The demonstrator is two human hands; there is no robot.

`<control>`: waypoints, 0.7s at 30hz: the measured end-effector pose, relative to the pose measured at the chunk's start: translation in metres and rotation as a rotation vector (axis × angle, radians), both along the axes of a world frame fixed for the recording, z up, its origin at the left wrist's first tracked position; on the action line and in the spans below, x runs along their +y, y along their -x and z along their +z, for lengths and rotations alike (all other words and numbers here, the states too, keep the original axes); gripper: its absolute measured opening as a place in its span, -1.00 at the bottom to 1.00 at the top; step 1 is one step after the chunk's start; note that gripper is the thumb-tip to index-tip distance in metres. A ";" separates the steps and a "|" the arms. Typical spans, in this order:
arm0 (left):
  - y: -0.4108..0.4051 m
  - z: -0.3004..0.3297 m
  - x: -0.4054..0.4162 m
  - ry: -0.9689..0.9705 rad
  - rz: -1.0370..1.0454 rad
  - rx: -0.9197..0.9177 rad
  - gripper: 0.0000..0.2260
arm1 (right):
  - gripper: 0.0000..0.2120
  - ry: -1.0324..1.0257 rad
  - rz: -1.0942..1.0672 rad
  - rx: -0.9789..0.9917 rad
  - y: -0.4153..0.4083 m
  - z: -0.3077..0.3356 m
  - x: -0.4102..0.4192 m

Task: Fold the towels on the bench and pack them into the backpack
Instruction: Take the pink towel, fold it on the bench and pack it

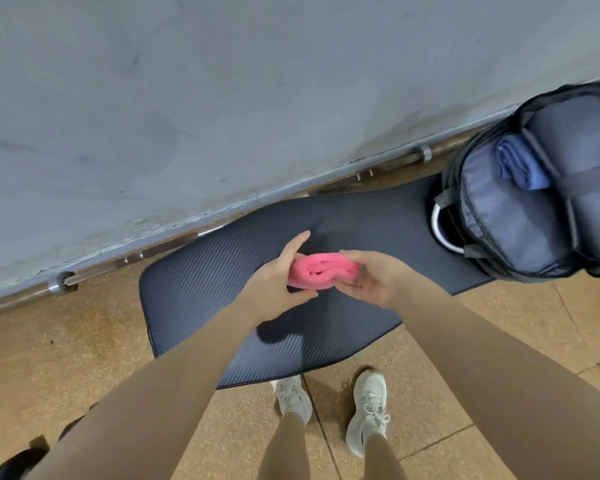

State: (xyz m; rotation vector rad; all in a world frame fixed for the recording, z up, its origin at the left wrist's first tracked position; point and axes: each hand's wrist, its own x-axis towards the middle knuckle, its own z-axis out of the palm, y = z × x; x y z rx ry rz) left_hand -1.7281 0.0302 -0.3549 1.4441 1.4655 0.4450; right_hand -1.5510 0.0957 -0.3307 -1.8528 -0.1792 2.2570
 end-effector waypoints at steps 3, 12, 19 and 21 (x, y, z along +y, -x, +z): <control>-0.012 0.038 0.010 0.032 0.106 -0.111 -0.47 | -0.89 0.045 -0.057 0.031 -0.018 0.035 0.004; -0.068 0.114 0.043 -0.193 -0.215 0.002 -0.76 | -0.57 -0.548 0.307 -0.016 -0.084 0.111 0.011; -0.128 0.108 0.074 -0.106 -0.208 -0.058 -0.81 | -0.90 -0.799 0.363 -0.209 -0.137 0.096 0.026; -0.150 0.106 0.081 -0.033 -0.219 -0.065 -0.58 | -0.91 -0.784 0.232 -0.280 -0.155 0.088 0.035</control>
